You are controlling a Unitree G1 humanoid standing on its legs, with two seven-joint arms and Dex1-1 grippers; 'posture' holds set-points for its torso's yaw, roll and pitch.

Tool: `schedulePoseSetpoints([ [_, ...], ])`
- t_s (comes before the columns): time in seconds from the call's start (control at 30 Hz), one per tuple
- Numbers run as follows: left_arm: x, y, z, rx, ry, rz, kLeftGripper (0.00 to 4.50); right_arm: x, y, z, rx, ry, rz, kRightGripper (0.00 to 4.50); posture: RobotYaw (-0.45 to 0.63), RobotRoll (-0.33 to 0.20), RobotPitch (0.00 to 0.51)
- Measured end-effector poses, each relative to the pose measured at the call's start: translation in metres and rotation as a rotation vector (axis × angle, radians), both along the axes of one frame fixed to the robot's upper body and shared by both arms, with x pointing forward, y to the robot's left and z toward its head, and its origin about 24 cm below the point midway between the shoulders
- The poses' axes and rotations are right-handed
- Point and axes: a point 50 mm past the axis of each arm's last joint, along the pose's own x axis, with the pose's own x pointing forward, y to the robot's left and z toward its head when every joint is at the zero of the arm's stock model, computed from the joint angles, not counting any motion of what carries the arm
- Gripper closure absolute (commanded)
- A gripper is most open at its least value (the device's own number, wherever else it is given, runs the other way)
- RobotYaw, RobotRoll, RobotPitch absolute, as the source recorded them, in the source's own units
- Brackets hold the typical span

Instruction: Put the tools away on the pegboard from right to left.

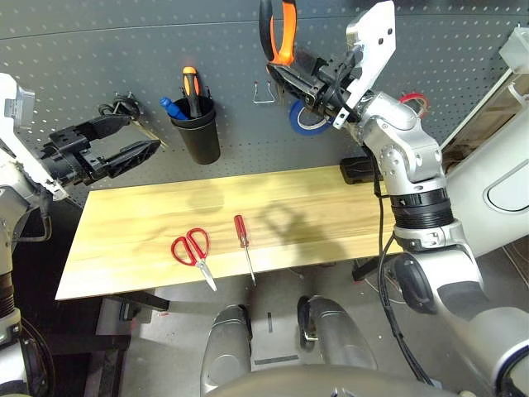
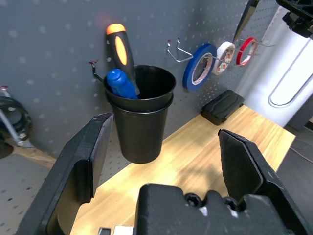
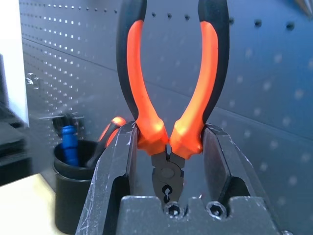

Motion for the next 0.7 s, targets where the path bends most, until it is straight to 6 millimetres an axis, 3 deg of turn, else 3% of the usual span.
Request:
schedulePoseSetpoints([
  [0.2,-0.001,0.0,-0.004,-0.006,0.011,0.0,0.0,0.007,0.022,0.001,-0.043,-0.171,-0.071,2.48,0.03,0.0,0.042],
  [0.7,-0.004,-0.008,-0.023,-0.041,0.074,-0.011,0.0,0.024,0.049,-0.022,-0.17,-0.278,-0.195,2.48,0.03,0.0,0.061],
])
